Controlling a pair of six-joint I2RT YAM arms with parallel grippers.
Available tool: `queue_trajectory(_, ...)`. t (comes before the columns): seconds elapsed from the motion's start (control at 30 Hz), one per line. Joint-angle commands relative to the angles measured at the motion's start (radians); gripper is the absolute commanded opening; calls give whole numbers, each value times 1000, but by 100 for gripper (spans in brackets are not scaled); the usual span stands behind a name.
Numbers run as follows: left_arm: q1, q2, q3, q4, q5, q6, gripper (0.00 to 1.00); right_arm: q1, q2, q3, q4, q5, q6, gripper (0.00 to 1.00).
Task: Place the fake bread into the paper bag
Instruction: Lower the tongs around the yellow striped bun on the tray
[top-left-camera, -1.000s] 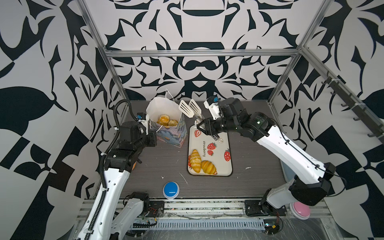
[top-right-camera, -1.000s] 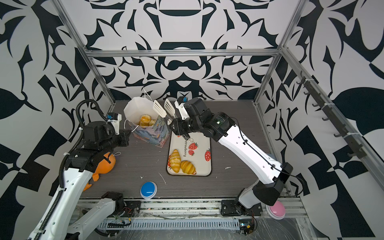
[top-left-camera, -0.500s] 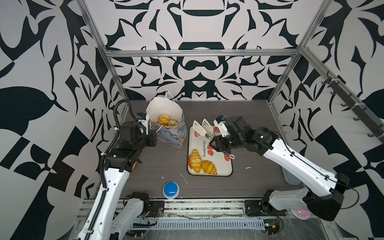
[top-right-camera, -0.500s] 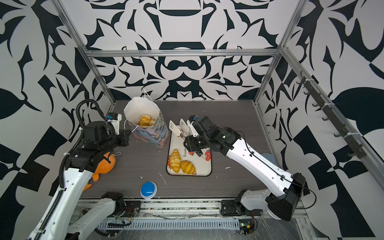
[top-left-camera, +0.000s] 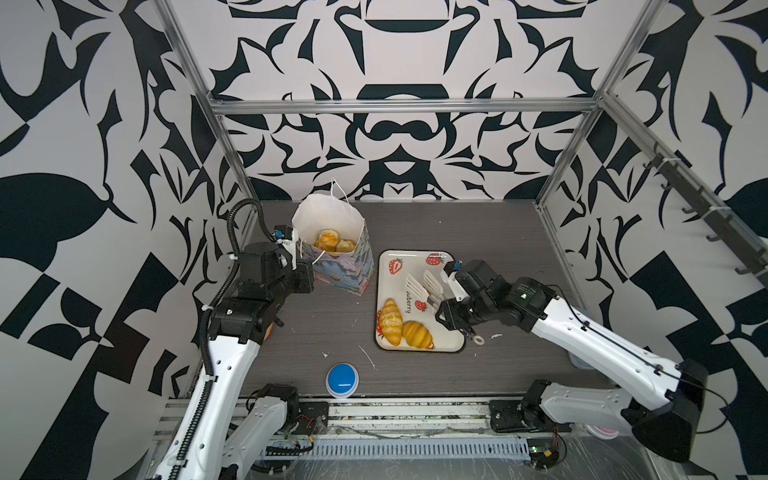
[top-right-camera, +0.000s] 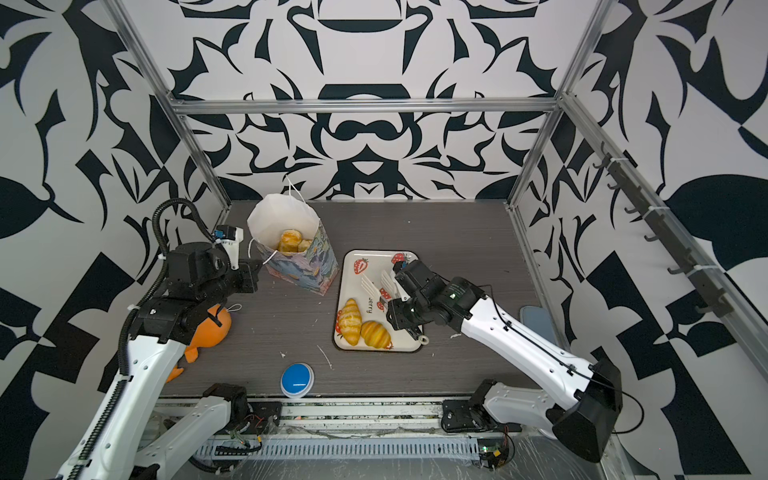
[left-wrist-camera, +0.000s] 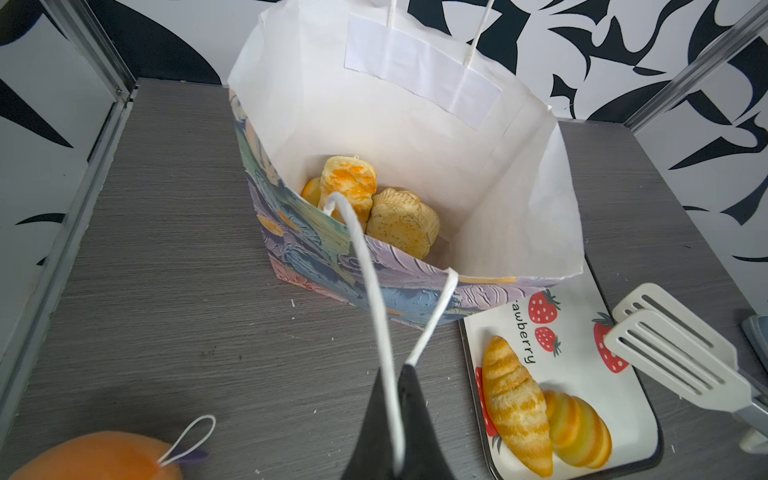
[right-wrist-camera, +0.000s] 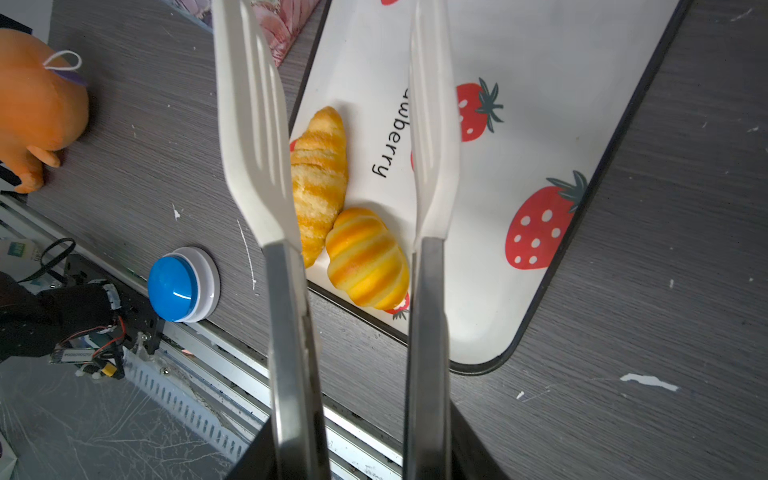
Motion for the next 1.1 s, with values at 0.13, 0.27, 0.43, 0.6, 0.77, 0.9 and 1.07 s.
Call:
queue_trajectory(0.13,-1,2,-13,-18,-7,3,5,-2,-48,-56,-11,-8,13,48)
queue_trajectory(0.27,0,0,-13,-17,-10,2,5,-1,-57,-81,-16,-22,13,49)
queue_trajectory(0.43,1,1,-13,-17,-10,2,5,0,-61,-107,-29,-49,1,49)
queue_trajectory(0.6,1,6,-11,-17,-5,4,5,12,-73,-133,-33,-62,-1,49)
queue_trajectory(0.77,0,8,-11,-17,-6,4,5,37,-72,-158,-32,-78,-3,49)
queue_trajectory(0.9,1,8,-11,-17,-4,5,5,82,-60,-167,-25,-73,-1,50)
queue_trajectory(1.07,0,11,-11,-18,-3,4,5,106,-44,-175,-13,-62,2,50)
